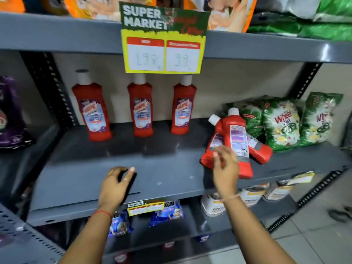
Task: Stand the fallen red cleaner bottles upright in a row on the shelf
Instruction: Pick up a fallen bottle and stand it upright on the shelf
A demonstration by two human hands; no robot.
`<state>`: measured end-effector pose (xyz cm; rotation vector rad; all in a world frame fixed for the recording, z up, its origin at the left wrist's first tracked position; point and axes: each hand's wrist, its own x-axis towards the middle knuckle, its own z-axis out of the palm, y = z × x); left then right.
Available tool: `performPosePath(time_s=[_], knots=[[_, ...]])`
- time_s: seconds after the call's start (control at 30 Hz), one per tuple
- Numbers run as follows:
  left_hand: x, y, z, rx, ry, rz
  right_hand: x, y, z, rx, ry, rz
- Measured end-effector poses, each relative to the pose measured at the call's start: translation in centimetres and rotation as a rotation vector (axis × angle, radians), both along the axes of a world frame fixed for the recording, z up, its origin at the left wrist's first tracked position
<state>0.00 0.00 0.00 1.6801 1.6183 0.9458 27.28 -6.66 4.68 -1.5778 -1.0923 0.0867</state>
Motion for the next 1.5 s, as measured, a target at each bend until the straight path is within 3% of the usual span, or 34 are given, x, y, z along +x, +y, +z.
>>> performPosePath(time_s=[0.07,0.13,0.2,0.33,0.5,0.77,0.93,1.1,1.27,1.5], knots=[[0.1,0.2,-0.2,0.041,0.058,0.039,4.1,0.6,1.5,-0.041,0.058,-0.209],[0.0,0.0,-0.3,0.047,0.139,0.051,8.9,1.0,2.4,-0.29,0.153,-0.313],[0.4,-0.1,-0.4,0.047,0.178,0.065,11.9,0.9,1.9,-0.504,0.265,-0.188],[0.8,-0.1,-0.4,0.066,0.217,0.106,14.3,1.7,0.8,-0.494,0.844,0.168],[0.8,-0.2,-0.3,0.07,0.203,0.107,15.3,2.7,0.2,-0.622,1.038,0.356],[0.2,0.4,-0.7,0.041,0.245,0.058,14.5,1.3,1.3,-0.325,1.024,0.442],[-1.4,0.7,-0.8,0.05,0.343,-0.017,8.0,2.5,4.1,-0.183,0.96,0.591],[-5.5,1.4,-0.9,0.027,0.4,-0.012,-1.8,6.8,2.7,-0.143,0.868,0.672],[-10.8,2.5,-0.9,-0.024,0.51,-0.028,-11.3,11.6,-0.1,-0.129,0.9,0.719],[-11.0,3.2,-1.5,0.0,0.572,-0.046,-18.7,16.1,-2.2,-0.161,0.789,0.732]])
